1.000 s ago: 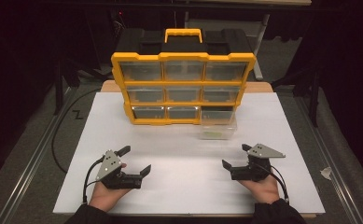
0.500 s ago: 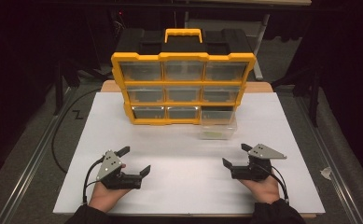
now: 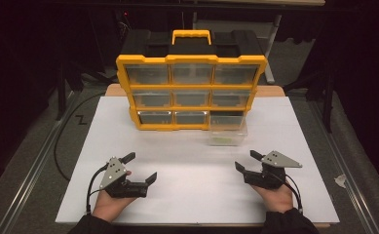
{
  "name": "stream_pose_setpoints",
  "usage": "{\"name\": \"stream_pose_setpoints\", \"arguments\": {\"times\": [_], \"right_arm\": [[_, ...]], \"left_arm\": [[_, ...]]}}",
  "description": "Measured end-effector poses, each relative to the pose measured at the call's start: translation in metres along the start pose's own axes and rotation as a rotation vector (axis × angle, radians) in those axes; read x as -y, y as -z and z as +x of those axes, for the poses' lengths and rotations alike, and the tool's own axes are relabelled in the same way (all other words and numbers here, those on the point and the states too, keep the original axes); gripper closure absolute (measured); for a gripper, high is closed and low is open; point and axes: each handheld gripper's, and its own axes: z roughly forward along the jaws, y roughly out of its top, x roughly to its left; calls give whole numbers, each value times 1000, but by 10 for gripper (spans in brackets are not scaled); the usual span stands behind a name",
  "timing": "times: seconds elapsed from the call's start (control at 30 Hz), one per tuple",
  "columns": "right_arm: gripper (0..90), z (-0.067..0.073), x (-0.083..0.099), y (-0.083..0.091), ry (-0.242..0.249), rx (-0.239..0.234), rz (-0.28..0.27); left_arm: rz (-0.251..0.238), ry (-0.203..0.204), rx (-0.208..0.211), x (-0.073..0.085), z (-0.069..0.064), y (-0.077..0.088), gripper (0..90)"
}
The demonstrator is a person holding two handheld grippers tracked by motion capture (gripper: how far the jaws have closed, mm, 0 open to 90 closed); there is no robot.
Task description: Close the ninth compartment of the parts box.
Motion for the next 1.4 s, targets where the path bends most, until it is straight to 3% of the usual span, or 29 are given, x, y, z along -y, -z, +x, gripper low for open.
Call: {"name": "stream_pose_setpoints", "arguments": {"times": [0.2, 0.4, 0.6, 0.93, 1.13, 1.4], "right_arm": [[465, 1, 0, 2, 3, 18, -5], [704, 2, -1, 5, 8, 42, -8], [887, 1, -1, 7, 14, 55, -12], [900, 0, -2, 9, 10, 64, -14], [900, 0, -1, 5, 16, 43, 1], [900, 5, -5, -2, -10, 46, -15]], "left_arm": [[-4, 1, 1, 0, 0, 0, 2], [-6, -1, 3, 0, 0, 1, 2], [-11, 0, 2, -1, 0, 1, 2], [-15, -1, 3, -1, 0, 2, 2], [-13, 0, 7, -1, 1, -1, 2], [-20, -4, 9, -2, -1, 1, 2]]}}
